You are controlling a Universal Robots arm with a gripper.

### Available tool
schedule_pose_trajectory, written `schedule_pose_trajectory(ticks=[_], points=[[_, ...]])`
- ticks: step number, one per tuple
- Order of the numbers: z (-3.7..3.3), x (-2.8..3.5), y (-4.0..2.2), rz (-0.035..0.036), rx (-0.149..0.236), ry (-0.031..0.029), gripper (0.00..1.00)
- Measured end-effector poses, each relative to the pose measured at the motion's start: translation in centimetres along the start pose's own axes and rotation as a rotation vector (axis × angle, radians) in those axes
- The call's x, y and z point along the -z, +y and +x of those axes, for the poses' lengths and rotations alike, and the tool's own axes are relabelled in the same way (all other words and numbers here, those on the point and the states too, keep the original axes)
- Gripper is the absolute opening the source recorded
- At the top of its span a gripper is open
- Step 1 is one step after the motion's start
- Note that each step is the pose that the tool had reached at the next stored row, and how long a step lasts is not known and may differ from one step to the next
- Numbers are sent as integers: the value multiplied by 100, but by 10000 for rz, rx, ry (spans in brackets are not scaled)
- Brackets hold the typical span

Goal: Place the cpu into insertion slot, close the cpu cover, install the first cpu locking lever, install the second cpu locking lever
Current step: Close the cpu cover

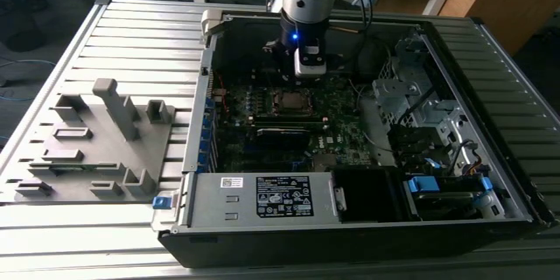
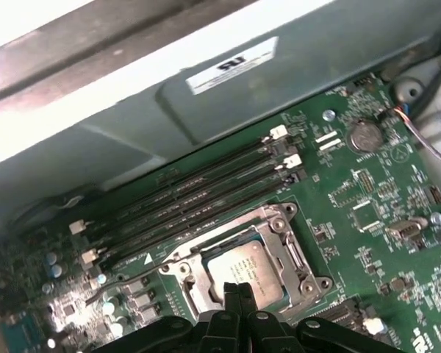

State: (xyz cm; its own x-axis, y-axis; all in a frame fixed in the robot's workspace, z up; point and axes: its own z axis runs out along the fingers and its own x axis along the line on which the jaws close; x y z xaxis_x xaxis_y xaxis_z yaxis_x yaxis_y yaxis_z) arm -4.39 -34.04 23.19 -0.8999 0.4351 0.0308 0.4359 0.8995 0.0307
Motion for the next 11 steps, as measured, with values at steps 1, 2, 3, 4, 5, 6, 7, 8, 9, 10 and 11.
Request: schedule_pose_trajectory(ticks=[1, 2, 3, 4, 5, 6, 7, 8, 9, 10, 11], points=[[0, 0, 0, 4, 145, 4, 11], [0, 0, 0, 10, 293, 9, 11], [0, 0, 0, 14, 437, 14, 11], [0, 0, 0, 19, 583, 18, 11], [0, 0, 0, 23, 728, 22, 11], [0, 0, 0, 28, 887, 27, 11], [0, 0, 0, 32, 1032, 32, 11], [0, -1, 0, 36, 1175, 36, 11], [0, -1, 0, 41, 1317, 41, 11], [0, -1, 0, 52, 1680, 52, 11], [0, -1, 0, 56, 1824, 56, 11]])
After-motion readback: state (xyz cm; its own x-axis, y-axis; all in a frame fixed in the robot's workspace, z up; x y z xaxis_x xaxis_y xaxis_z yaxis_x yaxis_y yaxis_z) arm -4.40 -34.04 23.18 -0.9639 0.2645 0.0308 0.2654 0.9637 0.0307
